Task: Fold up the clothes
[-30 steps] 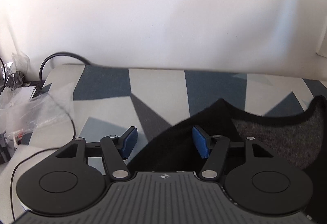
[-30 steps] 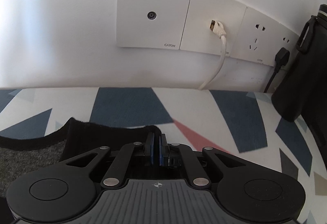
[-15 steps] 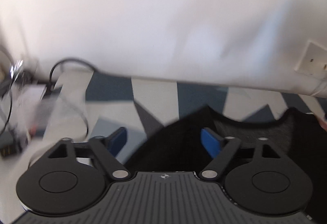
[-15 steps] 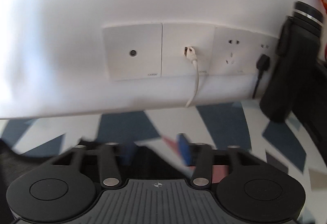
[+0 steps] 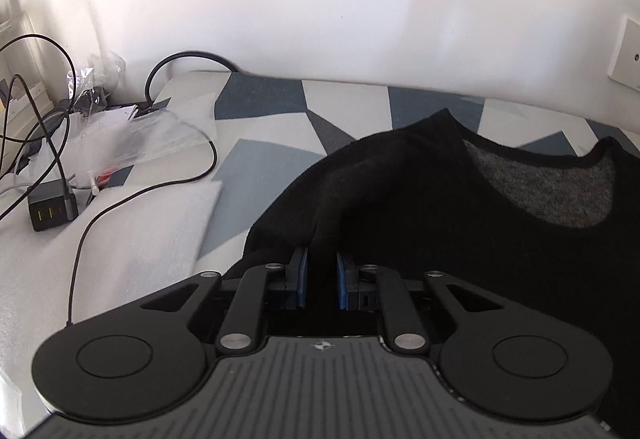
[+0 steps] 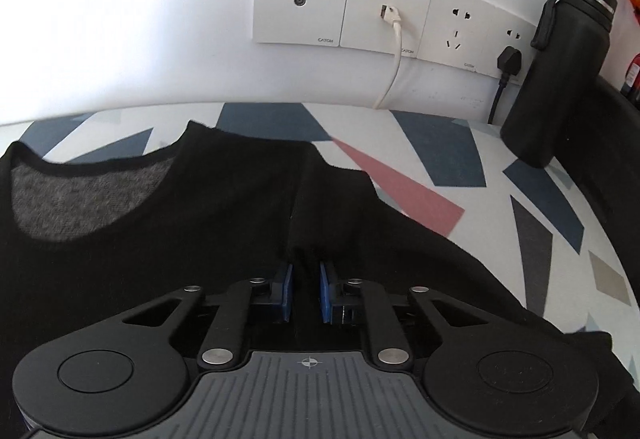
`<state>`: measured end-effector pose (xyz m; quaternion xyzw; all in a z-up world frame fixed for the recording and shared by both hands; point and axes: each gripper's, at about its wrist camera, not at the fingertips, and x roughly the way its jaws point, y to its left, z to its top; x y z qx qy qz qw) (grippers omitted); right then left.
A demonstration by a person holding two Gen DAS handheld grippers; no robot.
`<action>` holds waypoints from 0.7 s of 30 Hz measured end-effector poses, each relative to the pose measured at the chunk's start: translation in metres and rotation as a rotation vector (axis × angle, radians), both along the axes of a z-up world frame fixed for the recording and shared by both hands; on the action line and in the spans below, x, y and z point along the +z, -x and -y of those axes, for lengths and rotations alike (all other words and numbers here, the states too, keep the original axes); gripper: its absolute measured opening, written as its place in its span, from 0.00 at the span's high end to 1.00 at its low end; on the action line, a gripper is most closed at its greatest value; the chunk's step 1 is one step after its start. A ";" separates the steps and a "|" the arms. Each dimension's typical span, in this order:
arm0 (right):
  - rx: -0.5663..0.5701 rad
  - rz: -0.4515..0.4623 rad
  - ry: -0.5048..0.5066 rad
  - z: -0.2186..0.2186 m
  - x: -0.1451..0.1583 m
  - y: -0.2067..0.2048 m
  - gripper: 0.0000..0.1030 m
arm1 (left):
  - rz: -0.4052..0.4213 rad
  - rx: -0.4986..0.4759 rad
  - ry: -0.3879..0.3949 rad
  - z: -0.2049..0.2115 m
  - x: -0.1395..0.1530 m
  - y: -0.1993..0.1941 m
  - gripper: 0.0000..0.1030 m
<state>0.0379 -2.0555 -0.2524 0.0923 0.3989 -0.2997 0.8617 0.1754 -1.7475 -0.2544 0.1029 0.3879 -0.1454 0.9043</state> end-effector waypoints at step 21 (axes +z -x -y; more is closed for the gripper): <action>-0.130 -0.015 0.043 0.050 -0.005 -0.056 0.96 | 0.081 0.039 -0.059 0.050 -0.007 -0.057 0.95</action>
